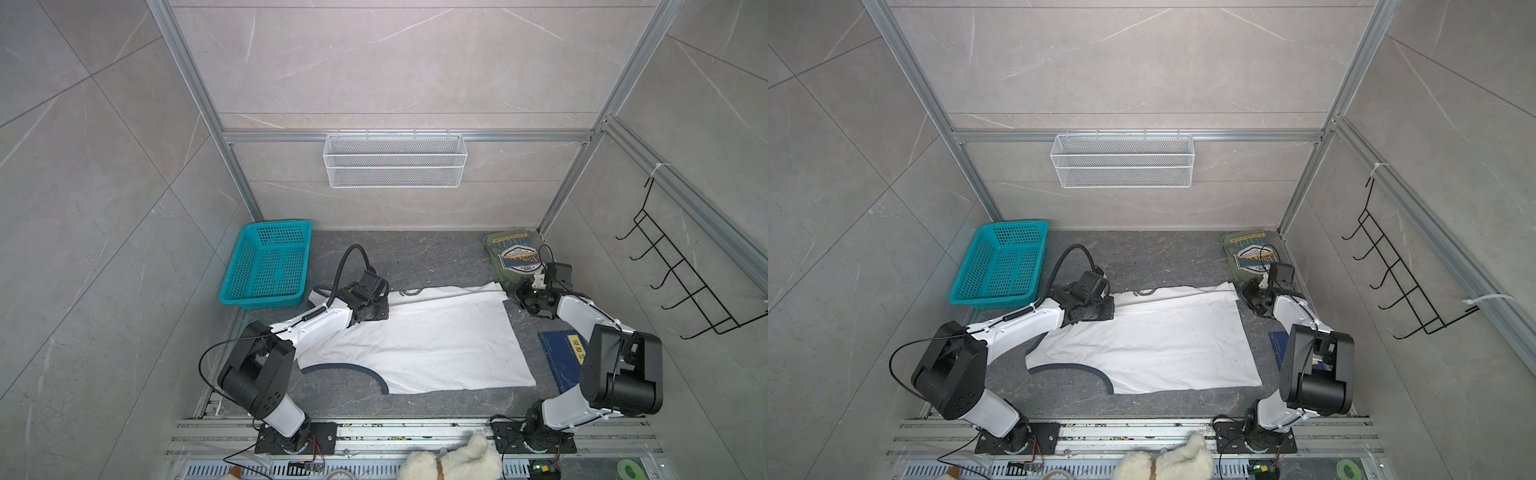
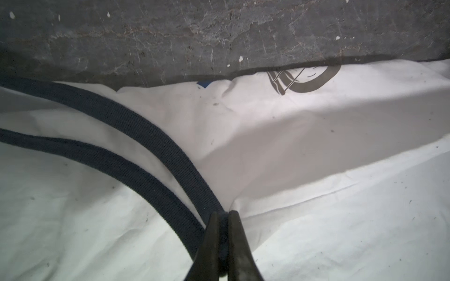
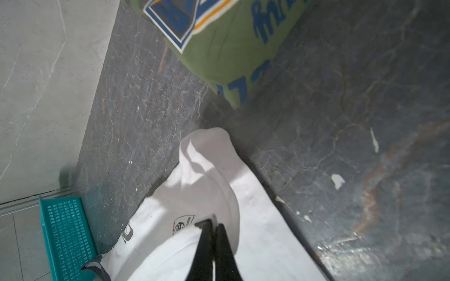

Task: Fold and stack tank tops
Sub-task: Fold the tank top at the center of the table.

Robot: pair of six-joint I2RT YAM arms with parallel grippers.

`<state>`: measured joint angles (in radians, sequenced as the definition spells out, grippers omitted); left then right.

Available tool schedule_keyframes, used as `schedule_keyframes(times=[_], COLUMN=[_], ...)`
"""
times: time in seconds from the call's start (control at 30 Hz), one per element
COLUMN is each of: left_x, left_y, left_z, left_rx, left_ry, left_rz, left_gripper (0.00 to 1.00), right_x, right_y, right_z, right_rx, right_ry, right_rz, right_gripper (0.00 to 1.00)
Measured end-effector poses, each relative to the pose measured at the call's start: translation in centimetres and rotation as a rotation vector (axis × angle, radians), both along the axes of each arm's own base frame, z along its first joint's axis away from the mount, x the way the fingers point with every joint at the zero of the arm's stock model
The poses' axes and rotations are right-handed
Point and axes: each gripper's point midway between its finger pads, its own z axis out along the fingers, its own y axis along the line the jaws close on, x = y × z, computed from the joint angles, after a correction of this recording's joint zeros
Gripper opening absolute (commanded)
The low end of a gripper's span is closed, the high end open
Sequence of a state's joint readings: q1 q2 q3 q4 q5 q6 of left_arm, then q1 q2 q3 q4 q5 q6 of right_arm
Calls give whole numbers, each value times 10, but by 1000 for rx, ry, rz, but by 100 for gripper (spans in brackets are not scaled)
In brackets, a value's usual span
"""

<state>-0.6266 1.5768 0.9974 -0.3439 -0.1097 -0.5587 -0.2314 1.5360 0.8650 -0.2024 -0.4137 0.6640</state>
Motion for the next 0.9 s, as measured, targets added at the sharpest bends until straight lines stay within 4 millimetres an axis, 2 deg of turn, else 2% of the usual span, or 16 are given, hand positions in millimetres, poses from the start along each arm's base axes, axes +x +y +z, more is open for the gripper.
schedule_keyframes(times=[0.27, 0.83, 0.9], left_x=[-8, -26, -29], left_y=[10, 2, 1], left_z=[-17, -28, -27], left_rx=[15, 7, 5], left_ry=[15, 25, 20], left_rz=[53, 56, 54], left_gripper=[0, 0, 4], right_x=[-33, -47, -47], right_y=[4, -5, -6], right_z=[-23, -31, -31], right_rx=[7, -21, -26], right_ry=[51, 64, 66], right_rz=[-27, -73, -76], right_gripper=[0, 0, 0])
